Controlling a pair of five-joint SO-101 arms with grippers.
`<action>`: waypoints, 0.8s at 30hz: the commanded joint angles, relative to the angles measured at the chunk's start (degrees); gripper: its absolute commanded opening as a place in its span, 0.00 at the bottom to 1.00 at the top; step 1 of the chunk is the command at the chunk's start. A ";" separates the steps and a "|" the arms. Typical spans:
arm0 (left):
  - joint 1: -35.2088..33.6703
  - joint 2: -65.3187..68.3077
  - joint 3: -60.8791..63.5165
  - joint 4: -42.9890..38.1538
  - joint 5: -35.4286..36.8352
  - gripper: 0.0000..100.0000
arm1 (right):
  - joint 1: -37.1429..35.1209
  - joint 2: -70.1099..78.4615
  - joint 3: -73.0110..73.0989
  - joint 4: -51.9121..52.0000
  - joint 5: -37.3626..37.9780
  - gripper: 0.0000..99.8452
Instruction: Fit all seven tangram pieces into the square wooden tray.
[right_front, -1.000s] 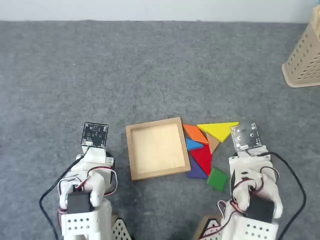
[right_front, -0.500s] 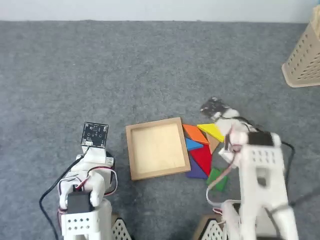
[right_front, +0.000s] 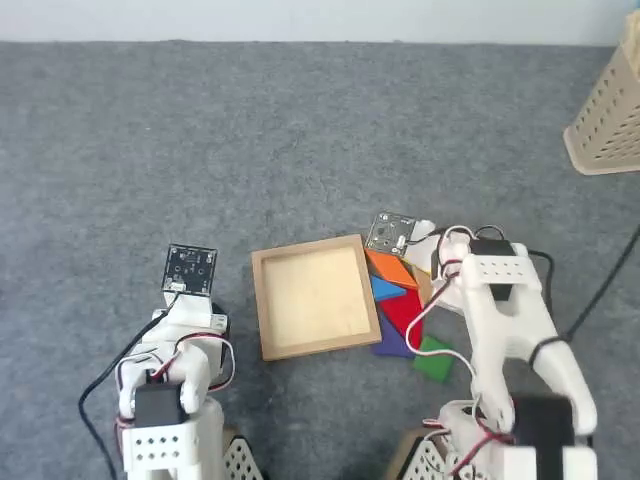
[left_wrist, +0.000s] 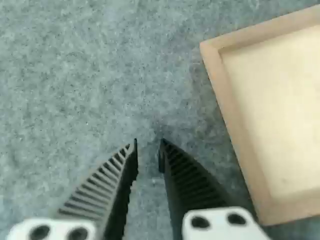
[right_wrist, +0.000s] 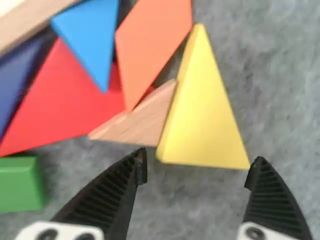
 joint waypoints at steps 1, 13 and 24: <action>0.09 -1.32 -0.48 0.00 0.44 0.07 | -0.84 1.36 -5.36 -2.51 1.32 0.32; 0.09 -1.32 -0.48 0.00 0.44 0.07 | -0.84 14.29 -8.53 -9.45 2.46 0.32; 0.09 -1.32 -0.48 0.00 0.44 0.07 | -0.48 14.90 -8.53 -10.59 1.67 0.14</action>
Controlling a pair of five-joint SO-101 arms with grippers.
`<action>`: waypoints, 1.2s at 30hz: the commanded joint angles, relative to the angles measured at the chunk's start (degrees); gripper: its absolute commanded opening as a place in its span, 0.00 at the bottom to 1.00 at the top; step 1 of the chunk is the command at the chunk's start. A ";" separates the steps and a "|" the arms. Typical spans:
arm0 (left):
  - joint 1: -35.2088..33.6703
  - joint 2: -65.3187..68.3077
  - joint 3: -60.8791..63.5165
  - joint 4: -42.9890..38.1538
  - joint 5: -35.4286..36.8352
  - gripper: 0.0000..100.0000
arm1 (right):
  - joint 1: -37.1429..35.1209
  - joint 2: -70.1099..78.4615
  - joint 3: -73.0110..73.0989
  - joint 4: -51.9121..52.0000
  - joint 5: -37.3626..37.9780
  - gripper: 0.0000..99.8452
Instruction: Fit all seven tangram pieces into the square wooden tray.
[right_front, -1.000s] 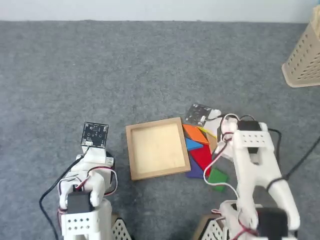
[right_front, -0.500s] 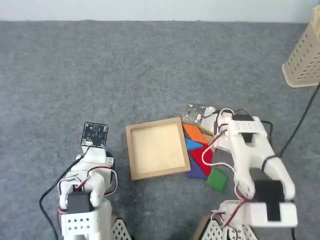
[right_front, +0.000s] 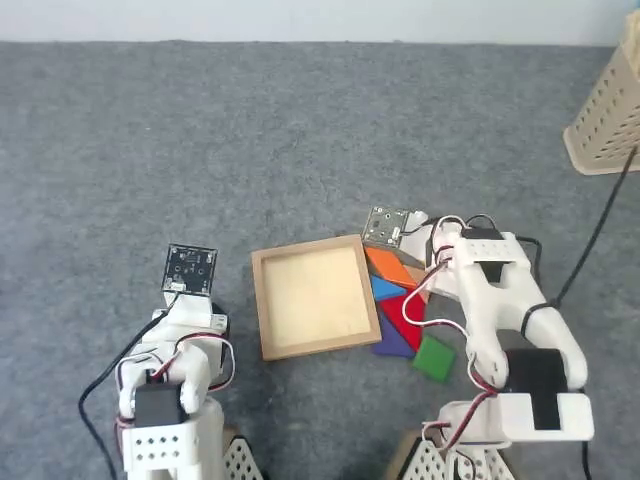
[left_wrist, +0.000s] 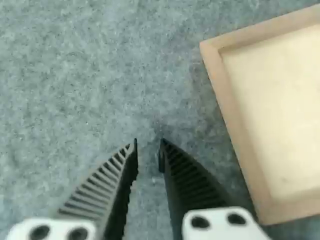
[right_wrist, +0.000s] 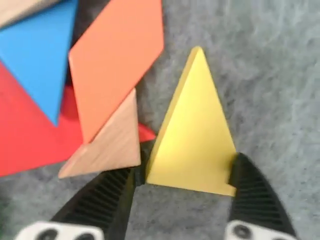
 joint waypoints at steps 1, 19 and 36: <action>0.09 -1.32 -0.48 0.00 0.44 0.07 | -0.13 1.71 -2.99 -2.42 -1.41 0.13; 0.09 -1.32 -0.48 0.00 0.44 0.07 | 2.33 2.33 -32.70 27.91 -30.24 0.12; 0.09 -1.32 -0.48 0.00 0.44 0.07 | 1.01 11.65 -29.19 26.95 9.93 0.35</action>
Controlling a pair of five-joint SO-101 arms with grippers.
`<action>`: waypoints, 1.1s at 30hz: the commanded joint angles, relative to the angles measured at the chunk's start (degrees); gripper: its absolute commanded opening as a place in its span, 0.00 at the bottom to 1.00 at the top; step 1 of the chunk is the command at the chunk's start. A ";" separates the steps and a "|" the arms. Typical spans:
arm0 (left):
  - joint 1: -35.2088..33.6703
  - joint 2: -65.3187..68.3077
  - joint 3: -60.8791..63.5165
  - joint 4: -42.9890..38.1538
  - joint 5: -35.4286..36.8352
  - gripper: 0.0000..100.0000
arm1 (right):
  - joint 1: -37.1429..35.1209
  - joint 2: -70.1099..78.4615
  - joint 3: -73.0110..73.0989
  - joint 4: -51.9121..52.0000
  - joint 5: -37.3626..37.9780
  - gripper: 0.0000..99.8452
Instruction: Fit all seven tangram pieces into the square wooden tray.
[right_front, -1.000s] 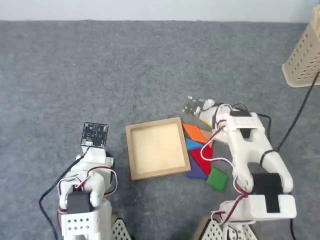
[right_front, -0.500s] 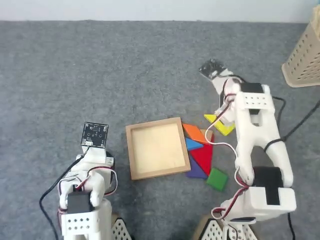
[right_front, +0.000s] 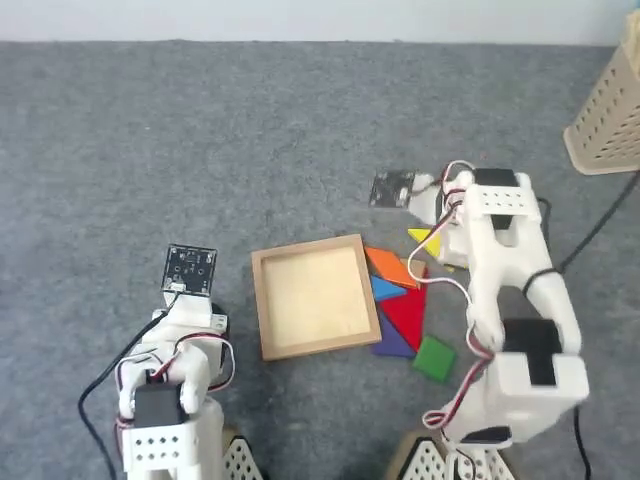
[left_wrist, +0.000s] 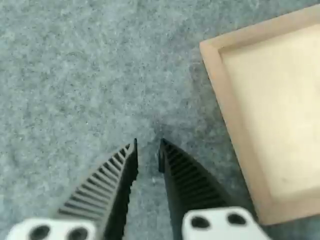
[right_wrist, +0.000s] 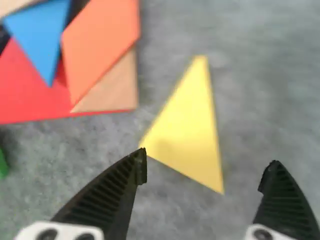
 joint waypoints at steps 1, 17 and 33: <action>0.09 -1.32 -0.48 0.00 0.44 0.07 | 0.04 3.30 -3.43 -0.92 2.02 0.35; 0.09 -1.32 -0.48 0.00 0.44 0.07 | 2.07 13.05 -8.44 -0.40 -5.71 0.12; 0.09 -1.32 -0.48 0.00 0.44 0.07 | 1.54 12.18 -16.26 7.25 -52.92 0.11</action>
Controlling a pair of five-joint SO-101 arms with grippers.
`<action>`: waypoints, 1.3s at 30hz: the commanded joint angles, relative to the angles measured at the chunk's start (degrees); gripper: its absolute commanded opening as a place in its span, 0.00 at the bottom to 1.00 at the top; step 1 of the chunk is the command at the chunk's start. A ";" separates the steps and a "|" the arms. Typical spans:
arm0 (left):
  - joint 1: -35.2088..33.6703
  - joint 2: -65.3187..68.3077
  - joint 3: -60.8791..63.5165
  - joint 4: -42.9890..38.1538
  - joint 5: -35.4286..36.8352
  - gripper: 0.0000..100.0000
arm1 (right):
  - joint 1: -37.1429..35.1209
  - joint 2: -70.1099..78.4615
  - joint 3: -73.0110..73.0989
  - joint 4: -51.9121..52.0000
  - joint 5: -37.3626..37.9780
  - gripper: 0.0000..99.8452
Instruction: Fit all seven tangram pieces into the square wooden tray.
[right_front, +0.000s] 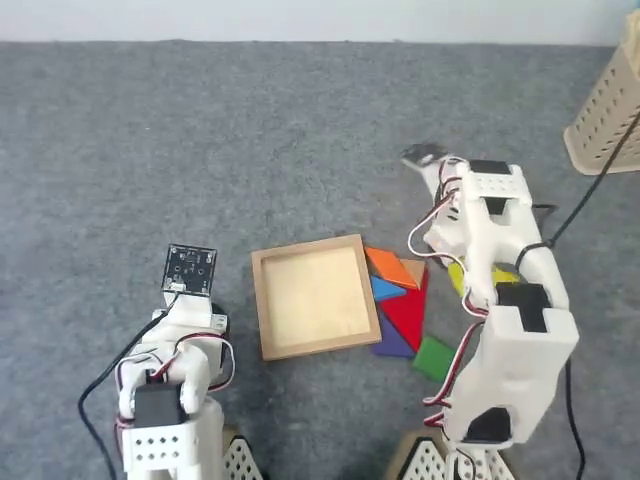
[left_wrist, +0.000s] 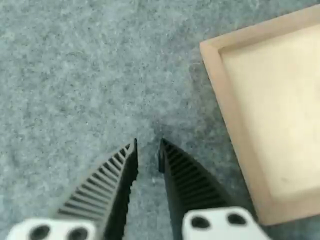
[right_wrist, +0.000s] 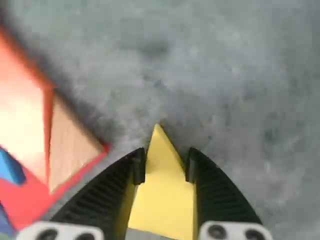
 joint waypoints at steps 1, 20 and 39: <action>0.09 -1.32 -0.48 0.00 0.44 0.07 | 0.31 -1.80 -6.59 3.74 -6.24 0.11; 0.09 -1.32 -0.48 0.00 0.44 0.07 | 2.15 -23.87 19.43 1.71 25.85 0.27; 0.09 -1.32 -0.48 0.00 0.44 0.07 | 4.00 -13.05 21.71 -8.48 27.43 0.25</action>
